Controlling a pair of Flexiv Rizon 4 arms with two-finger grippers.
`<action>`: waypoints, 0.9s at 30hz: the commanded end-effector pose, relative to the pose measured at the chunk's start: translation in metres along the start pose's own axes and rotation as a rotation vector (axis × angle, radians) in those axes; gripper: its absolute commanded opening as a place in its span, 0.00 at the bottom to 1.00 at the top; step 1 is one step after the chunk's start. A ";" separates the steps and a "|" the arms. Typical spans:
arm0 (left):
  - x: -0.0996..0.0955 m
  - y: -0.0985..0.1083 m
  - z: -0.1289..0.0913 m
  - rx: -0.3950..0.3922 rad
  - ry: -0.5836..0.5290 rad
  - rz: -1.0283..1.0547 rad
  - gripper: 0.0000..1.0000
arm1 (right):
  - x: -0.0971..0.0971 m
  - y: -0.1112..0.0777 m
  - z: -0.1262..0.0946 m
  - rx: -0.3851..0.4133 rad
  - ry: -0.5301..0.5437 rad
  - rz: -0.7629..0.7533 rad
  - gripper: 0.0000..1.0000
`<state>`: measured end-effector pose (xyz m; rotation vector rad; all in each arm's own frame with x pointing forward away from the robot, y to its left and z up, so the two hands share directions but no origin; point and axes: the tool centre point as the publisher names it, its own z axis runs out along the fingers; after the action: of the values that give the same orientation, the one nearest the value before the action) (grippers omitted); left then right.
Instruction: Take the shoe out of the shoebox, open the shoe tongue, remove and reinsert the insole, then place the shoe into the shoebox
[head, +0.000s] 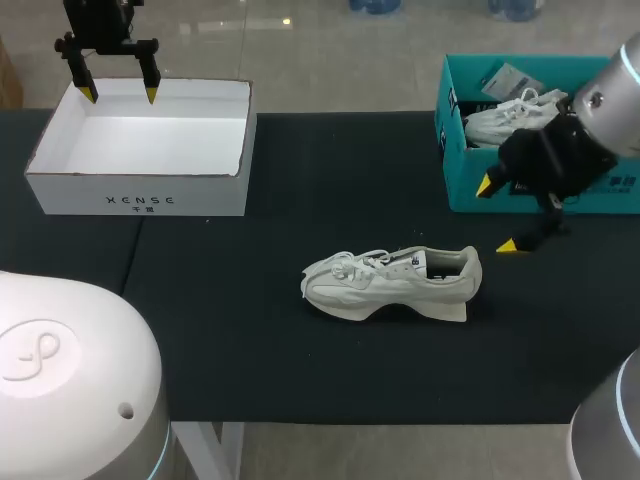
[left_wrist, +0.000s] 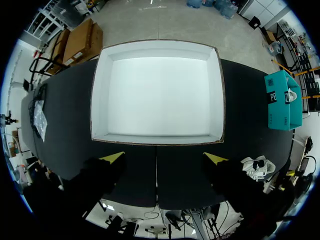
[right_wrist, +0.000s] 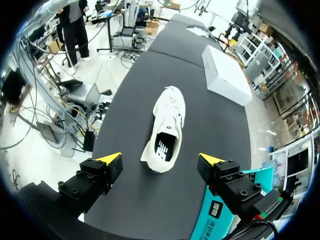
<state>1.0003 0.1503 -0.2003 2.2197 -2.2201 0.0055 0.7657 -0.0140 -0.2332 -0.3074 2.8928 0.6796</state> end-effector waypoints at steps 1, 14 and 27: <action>0.000 0.000 0.000 -0.001 -0.002 0.000 1.00 | 0.010 -0.020 0.008 -0.342 -0.112 -0.041 1.00; 0.000 0.000 0.000 -0.001 -0.002 0.000 1.00 | 0.013 -0.034 0.032 -0.405 -0.123 -0.042 1.00; 0.000 0.000 0.000 -0.001 -0.002 0.000 1.00 | 0.019 -0.059 0.073 -0.456 -0.113 0.049 1.00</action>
<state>1.0003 0.1503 -0.2003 2.2197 -2.2201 0.0055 0.7642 -0.0382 -0.3152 -0.2449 2.6305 1.2945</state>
